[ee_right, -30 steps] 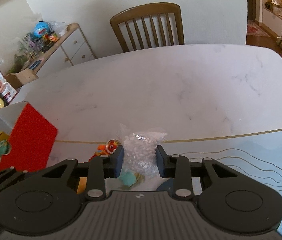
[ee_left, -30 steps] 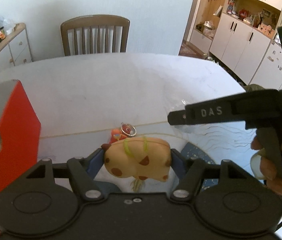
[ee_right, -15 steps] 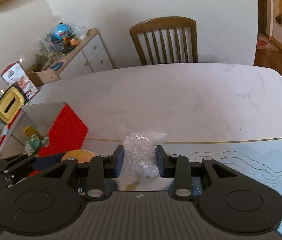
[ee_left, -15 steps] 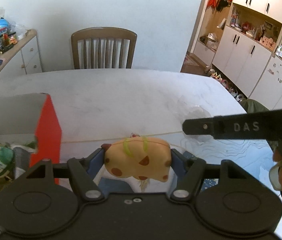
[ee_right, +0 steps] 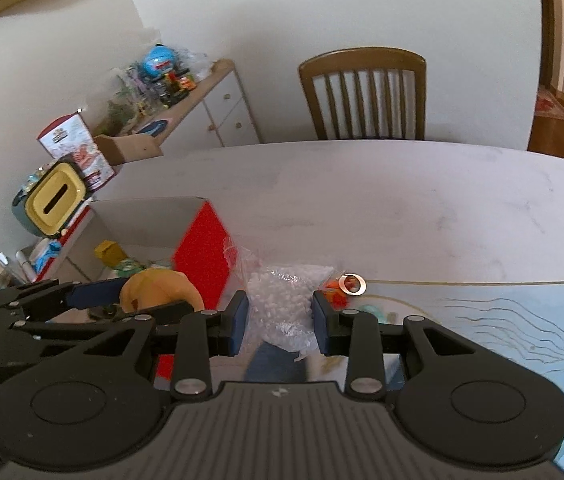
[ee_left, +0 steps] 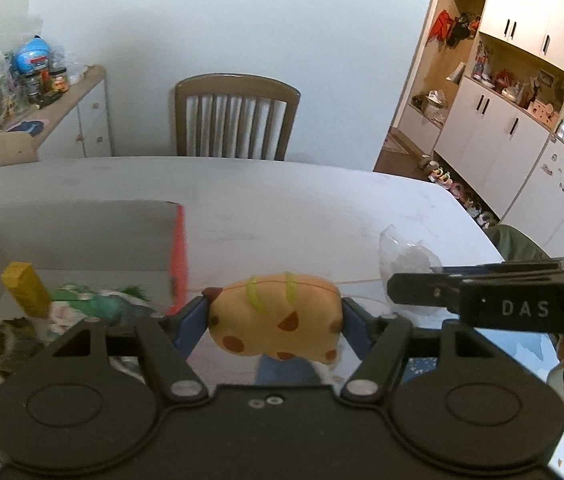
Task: Organize objects
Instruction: 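Lift and carry the giraffe plush and bubble-wrap bag over the box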
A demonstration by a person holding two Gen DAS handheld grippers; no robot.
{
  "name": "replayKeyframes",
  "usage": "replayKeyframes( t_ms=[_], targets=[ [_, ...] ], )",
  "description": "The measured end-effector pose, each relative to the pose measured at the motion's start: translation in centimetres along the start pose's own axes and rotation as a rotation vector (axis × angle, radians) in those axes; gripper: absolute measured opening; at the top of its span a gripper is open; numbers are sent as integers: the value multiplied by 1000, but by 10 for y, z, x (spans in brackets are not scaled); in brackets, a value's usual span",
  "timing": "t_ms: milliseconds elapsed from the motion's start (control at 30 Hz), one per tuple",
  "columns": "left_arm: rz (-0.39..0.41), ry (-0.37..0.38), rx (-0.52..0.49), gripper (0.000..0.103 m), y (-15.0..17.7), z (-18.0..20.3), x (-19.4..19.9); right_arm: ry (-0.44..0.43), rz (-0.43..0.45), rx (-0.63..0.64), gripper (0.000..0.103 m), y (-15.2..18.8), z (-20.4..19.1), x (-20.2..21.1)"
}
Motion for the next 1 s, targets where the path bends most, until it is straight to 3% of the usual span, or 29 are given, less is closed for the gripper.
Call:
replayKeyframes(
  t_ms=[633, 1000],
  targets=[
    [30, -34, 16, 70, -30, -103, 41, -26, 18, 11, 33, -11, -94, -12],
    [32, -81, 16, 70, -49, -165, 38, -6, -2, 55, 33, -17, -136, -41]
  ],
)
Point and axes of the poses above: each gripper's, at about its wrist camera, not at the fingertips, and x roughly against the way its jaws point, z to its right, y to its underside, the point moved 2 cm from there along -x, roughly the way its jaws point, and after that the axes turned 9 degrees about x, right-handed, at the moved point
